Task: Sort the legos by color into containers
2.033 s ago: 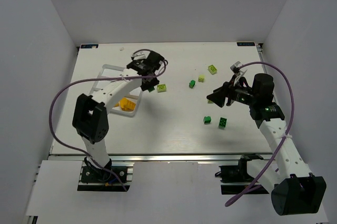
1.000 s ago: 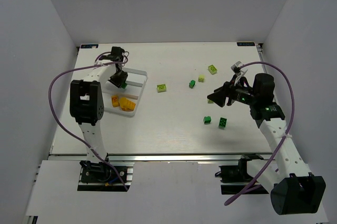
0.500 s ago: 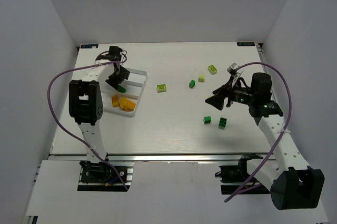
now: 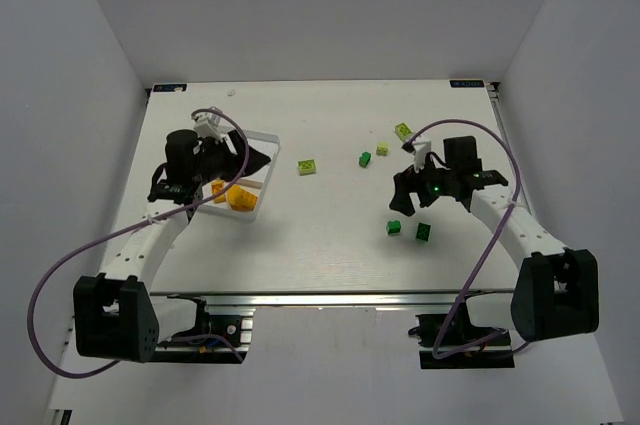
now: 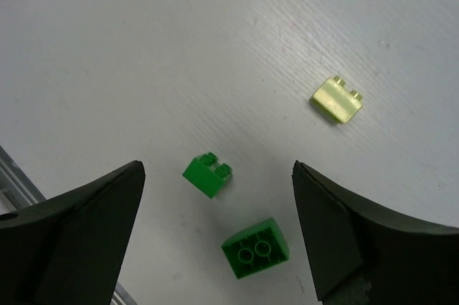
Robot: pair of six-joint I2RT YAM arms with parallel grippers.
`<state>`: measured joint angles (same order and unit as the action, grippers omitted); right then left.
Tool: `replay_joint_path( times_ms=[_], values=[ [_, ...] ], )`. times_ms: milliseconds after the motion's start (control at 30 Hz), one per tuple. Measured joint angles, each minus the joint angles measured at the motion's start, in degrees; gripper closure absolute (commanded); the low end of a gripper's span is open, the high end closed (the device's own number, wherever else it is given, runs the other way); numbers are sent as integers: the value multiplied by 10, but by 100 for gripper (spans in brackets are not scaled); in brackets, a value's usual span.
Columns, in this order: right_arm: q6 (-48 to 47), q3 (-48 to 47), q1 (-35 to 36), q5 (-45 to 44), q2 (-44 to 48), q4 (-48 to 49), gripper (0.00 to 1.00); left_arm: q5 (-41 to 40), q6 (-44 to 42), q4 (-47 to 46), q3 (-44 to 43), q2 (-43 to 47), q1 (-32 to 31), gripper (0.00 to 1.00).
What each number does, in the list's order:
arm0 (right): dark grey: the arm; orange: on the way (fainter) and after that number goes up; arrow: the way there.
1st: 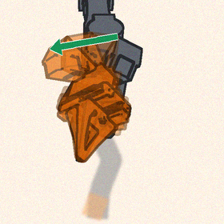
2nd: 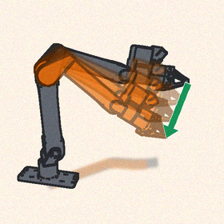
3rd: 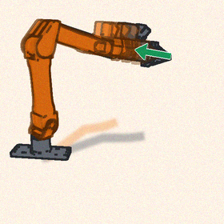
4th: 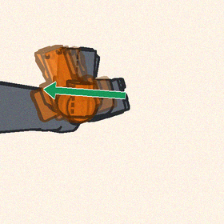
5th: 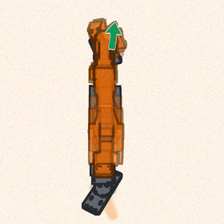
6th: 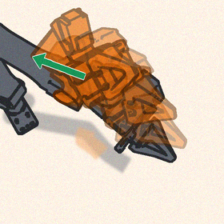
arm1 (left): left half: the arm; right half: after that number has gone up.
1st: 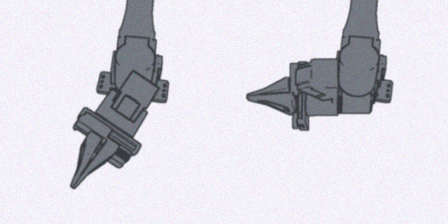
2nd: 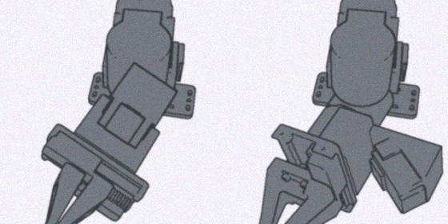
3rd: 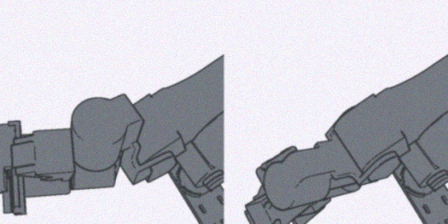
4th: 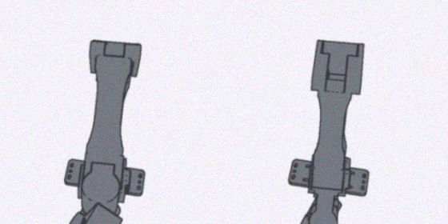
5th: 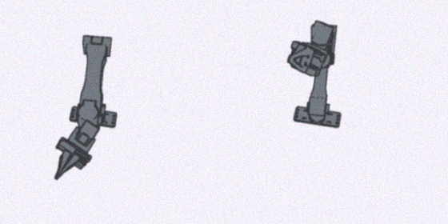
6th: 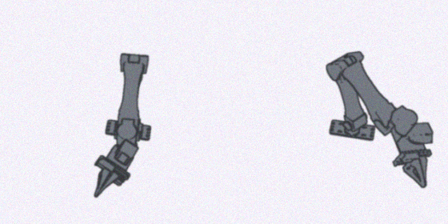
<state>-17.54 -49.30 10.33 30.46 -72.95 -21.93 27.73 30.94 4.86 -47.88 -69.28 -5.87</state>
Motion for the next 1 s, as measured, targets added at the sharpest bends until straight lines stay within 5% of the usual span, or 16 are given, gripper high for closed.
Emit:
replay_joint_path(
  times_ms=[167,367,767,1000],
  values=[
    [-88,0,35,-53,-38,-37,11,69,-66,-9,36,20,-8,26],
    [-131,0,73,-115,-74,-57,16,55,-105,12,36,86,-8,25],
    [-29,-17,113,-140,-148,-71,18,27,-121,16,36,139,-8,25],
    [21,-17,125,-169,-157,-65,27,21,-121,16,36,141,-8,25]
  ],
)
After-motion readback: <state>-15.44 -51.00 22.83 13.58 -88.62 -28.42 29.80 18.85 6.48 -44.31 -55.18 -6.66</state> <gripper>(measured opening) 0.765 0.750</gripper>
